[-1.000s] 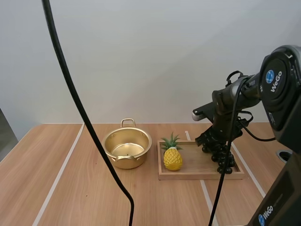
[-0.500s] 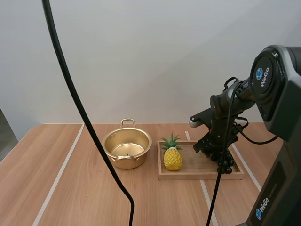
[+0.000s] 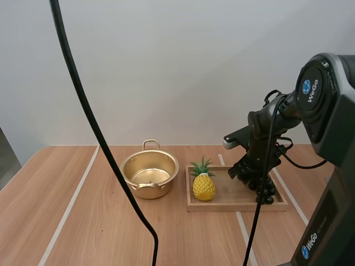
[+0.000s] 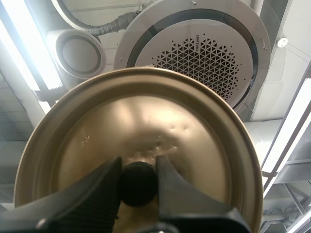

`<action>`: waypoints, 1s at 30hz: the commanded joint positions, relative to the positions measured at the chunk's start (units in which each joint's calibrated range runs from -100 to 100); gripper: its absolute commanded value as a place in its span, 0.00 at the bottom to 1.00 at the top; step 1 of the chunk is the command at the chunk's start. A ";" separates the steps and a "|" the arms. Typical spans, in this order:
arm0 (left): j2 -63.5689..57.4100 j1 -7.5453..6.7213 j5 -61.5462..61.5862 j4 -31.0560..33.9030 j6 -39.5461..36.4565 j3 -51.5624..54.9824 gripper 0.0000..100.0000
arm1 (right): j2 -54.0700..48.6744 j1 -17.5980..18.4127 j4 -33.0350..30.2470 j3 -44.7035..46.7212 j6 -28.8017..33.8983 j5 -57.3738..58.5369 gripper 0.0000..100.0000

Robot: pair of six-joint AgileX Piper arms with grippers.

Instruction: Open the pot, put the pineapple inside, and close it

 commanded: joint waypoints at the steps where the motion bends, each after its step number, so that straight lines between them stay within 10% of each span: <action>1: -0.33 -0.07 -0.07 1.18 -0.29 -0.49 0.00 | -3.77 -0.21 -0.08 -0.40 -0.61 0.42 1.00; 12: -0.33 -0.07 -0.07 1.30 -0.29 -0.49 0.00 | -23.10 0.15 5.04 -0.40 -2.29 -2.59 1.00; 21: -0.33 -0.07 -0.07 1.30 -0.29 -0.49 0.00 | -24.69 5.54 39.21 -0.40 -16.46 18.57 1.00; 30: -0.33 -0.07 1.50 3.01 -0.29 -0.49 0.00 | -16.66 6.66 39.86 -0.40 -15.84 23.20 1.00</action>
